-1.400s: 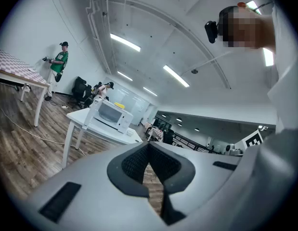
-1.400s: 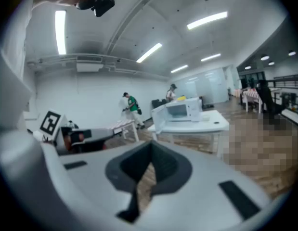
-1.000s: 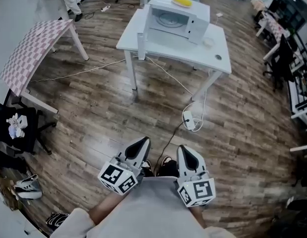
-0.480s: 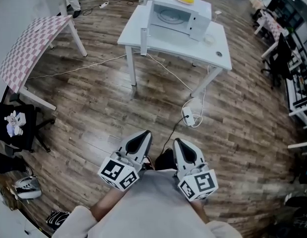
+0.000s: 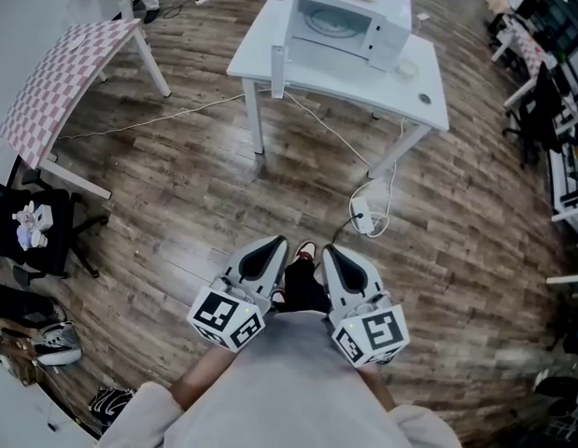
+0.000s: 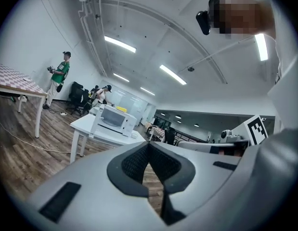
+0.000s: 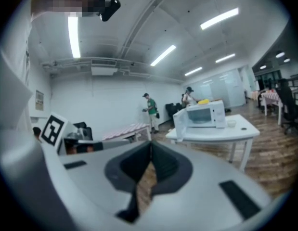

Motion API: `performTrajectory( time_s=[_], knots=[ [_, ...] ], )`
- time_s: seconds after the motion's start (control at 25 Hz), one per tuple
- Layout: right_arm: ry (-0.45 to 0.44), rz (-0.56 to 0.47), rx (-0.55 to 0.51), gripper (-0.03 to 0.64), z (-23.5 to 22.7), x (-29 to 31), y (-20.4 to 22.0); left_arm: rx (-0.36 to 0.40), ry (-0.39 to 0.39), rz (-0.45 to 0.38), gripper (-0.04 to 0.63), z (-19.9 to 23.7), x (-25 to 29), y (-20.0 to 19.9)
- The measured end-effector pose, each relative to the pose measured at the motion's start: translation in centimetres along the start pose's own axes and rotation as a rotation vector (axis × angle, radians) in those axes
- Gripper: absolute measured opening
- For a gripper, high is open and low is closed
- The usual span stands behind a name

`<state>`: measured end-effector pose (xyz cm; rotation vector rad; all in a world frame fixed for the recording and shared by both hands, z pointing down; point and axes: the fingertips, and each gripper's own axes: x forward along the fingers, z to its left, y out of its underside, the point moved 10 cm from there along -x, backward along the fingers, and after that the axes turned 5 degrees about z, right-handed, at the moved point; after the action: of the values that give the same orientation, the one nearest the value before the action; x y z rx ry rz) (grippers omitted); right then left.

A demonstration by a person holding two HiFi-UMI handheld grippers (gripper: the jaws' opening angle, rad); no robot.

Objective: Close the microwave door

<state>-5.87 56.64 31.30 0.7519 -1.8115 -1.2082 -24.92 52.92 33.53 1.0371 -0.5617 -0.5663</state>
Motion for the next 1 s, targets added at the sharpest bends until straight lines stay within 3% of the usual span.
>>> performTrajectory(
  time_s=[0.64, 1.0],
  knots=[
    [-0.094, 0.071, 0.012, 0.023, -6.5, 8.5, -2.6, -0.036, -0.026, 0.074, 0.02, 5.6, 9.1, -2.2],
    [-0.139, 0.063, 0.004, 0.023, -10.3, 12.1, -4.7, -0.014, -0.03, 0.068, 0.02, 7.2, 13.7, -4.4]
  ],
)
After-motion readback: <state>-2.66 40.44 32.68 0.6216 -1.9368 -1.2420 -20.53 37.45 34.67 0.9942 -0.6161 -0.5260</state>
